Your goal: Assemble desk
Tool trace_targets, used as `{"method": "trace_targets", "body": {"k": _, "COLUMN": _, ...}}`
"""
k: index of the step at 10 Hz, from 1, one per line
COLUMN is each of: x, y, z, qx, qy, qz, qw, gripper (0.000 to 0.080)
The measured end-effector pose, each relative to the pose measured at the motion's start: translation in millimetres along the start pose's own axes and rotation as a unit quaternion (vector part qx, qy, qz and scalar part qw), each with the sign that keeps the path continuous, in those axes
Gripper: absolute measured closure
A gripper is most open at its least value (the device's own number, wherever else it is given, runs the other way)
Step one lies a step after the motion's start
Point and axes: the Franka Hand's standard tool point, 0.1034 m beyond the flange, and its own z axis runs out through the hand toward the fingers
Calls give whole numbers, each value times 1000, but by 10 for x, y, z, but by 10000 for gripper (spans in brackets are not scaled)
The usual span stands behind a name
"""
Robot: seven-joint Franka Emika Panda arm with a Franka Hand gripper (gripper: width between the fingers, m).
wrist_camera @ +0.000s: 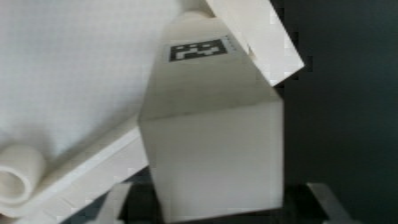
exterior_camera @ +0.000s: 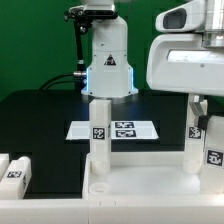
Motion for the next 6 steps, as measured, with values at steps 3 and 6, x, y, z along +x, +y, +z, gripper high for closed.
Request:
{"method": "trace_targets", "body": {"k": 3, "x": -57, "y": 73, "z": -15, "qx": -12, "qy": -1, "qz": 247, "qw": 969, "gripper": 519}}
{"method": "trace_targets", "body": {"k": 6, "x": -55, "y": 133, "z": -9, "qx": -18, "qy": -4, "qz": 380, "qw": 925, "gripper": 519}}
